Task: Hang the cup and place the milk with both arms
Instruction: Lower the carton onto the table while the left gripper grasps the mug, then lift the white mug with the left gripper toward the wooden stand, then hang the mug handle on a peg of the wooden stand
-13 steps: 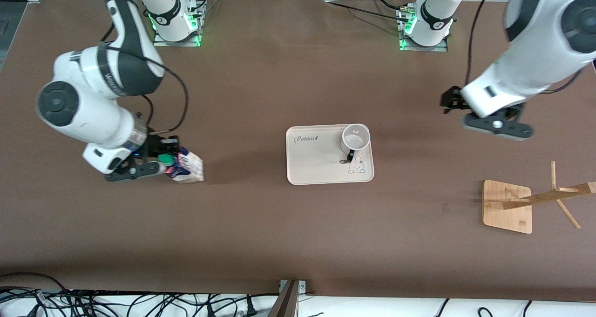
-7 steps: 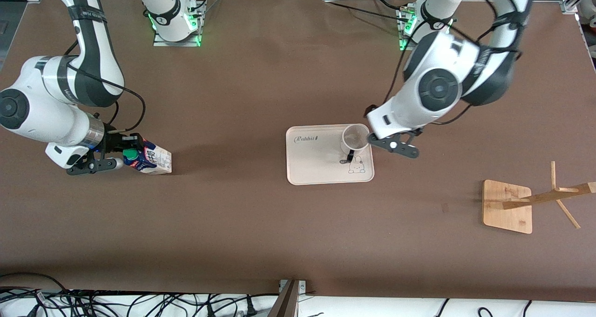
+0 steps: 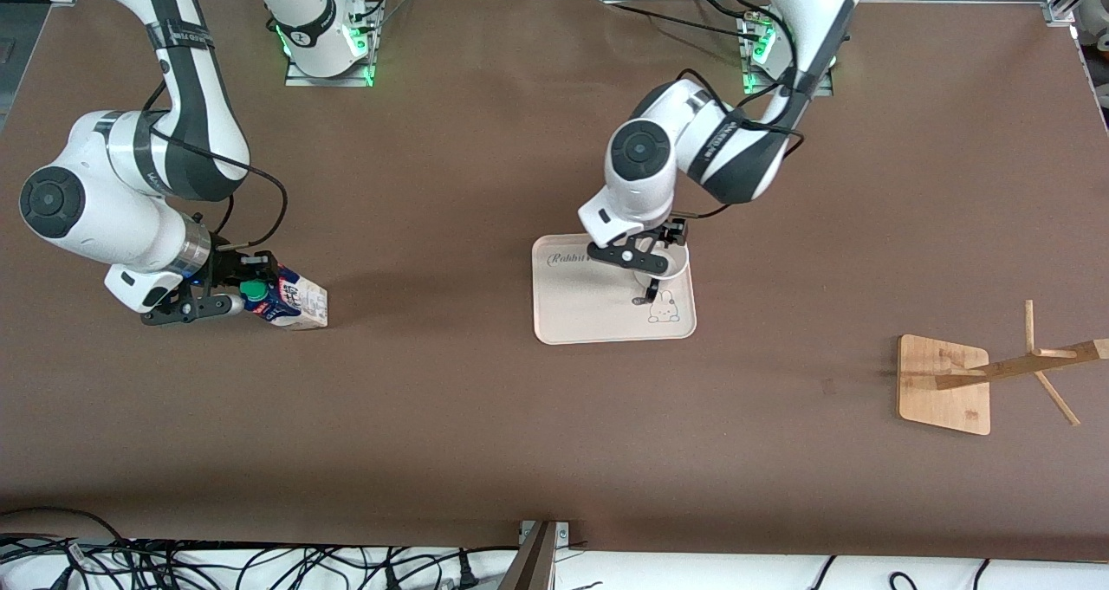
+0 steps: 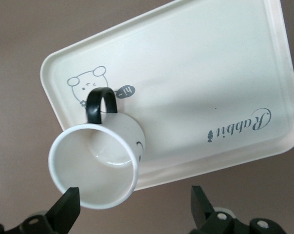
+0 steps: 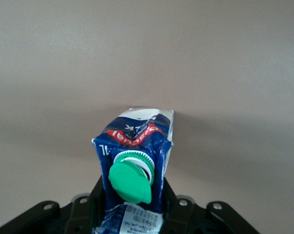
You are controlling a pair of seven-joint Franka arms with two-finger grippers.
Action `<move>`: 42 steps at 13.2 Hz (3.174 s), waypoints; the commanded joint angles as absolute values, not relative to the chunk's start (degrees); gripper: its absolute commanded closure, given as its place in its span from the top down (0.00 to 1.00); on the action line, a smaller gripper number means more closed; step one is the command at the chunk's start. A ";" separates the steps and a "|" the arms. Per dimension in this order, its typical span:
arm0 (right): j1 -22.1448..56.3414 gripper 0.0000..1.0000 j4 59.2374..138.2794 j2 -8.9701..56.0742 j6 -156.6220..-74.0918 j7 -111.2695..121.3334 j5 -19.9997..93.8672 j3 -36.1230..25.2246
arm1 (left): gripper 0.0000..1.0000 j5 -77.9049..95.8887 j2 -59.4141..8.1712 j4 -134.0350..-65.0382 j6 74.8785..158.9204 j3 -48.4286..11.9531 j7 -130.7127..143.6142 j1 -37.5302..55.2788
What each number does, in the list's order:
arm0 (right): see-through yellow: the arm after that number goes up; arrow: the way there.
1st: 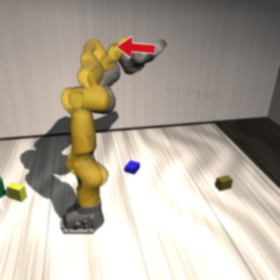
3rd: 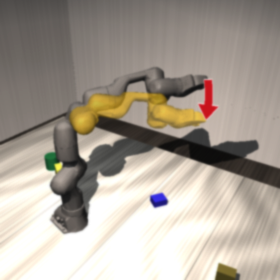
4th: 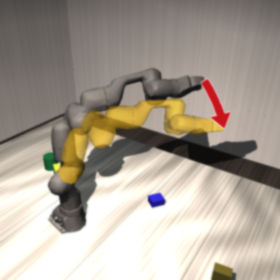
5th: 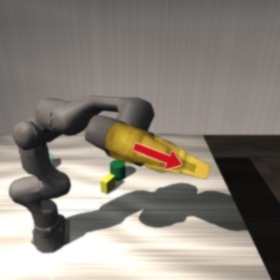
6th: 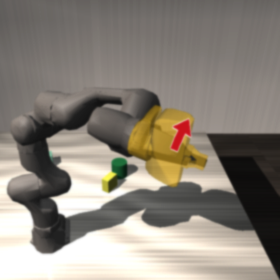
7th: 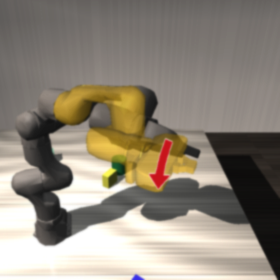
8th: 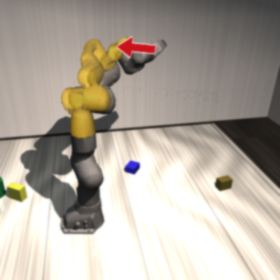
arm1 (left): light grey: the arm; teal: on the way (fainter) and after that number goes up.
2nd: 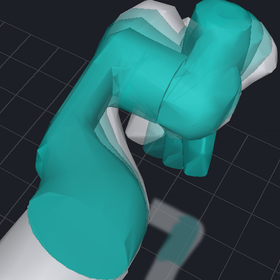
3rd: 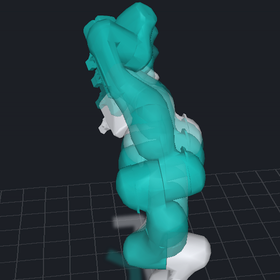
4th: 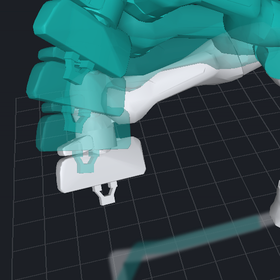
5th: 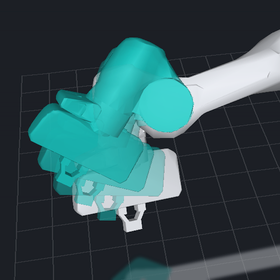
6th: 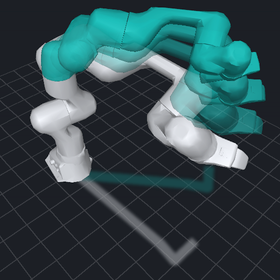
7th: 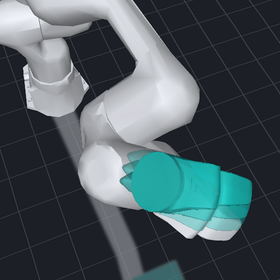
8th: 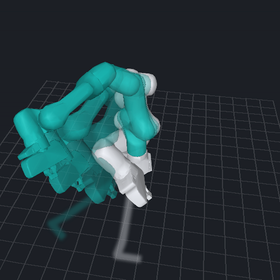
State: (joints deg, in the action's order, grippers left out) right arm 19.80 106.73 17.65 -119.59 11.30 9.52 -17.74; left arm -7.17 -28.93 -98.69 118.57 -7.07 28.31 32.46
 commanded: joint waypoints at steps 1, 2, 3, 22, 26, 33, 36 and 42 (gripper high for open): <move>19.95 0.66 108.54 16.96 -121.02 12.04 10.72 -17.67 | 0.95 -9.14 -29.71 -101.85 124.78 -6.42 29.27 32.70; 19.86 1.00 108.37 16.96 -121.11 11.95 10.72 -17.67 | 0.95 -9.14 -29.71 -103.00 126.37 -6.42 29.27 32.61; 19.86 1.00 108.02 17.22 -120.85 11.95 10.72 -17.67 | 0.91 -9.14 -29.79 -103.70 127.17 -6.33 29.27 32.61; 20.92 1.00 90.26 5.45 -92.02 12.04 2.20 -20.39 | 0.00 -10.11 -27.33 -80.87 108.72 -5.62 20.23 14.54; 20.92 1.00 90.97 5.36 -92.55 12.22 2.20 -20.74 | 0.00 -4.24 -24.61 -80.07 107.50 -5.98 13.37 4.25; 11.90 1.00 92.81 4.66 -94.31 12.92 1.93 -11.90 | 0.00 -3.87 -21.36 -79.89 100.82 -6.06 6.87 -3.51; 8.09 1.00 92.81 4.31 -93.96 12.92 1.85 -8.35 | 0.00 -3.87 -20.04 -79.89 100.11 -5.89 4.31 -5.18; 8.61 1.00 91.94 4.39 -93.78 12.31 1.58 -8.26 | 0.00 -4.05 -20.74 -77.43 100.28 -5.54 1.33 -7.20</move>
